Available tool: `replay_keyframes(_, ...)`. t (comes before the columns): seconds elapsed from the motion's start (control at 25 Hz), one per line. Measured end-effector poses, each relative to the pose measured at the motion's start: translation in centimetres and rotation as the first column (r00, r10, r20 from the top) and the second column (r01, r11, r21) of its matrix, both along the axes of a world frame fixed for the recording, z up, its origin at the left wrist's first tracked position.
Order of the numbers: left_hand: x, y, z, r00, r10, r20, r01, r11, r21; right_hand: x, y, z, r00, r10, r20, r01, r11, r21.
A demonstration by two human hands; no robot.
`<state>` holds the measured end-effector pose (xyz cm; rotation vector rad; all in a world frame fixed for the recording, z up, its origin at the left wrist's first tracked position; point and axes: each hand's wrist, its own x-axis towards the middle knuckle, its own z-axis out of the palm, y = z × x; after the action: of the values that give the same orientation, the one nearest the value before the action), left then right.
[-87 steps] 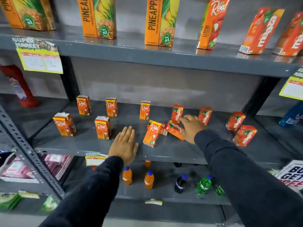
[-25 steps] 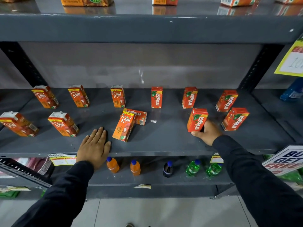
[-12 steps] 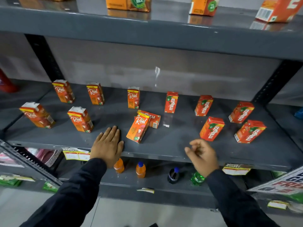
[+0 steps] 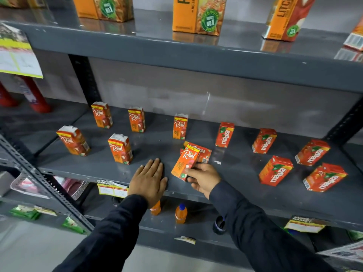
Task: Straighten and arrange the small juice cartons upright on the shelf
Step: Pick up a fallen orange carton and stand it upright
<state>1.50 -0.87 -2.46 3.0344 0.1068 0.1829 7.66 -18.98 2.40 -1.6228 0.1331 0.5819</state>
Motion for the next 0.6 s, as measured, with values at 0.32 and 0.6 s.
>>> replay_keyframes(0.32,0.2,0.3,-0.1,1.0,-0.02,-0.014,0.02,1.0,0.014,-0.4,-0.7,-0.1,0.97,0.018,0.242,-0.031,0.998,0.05)
replay_keyframes(0.6,0.2,0.4,-0.4,0.999,-0.028,-0.015,0.029,1.0,0.013,-0.9,-2.3,1.8,0.876,0.101,0.471,-0.098,0.995,-0.031)
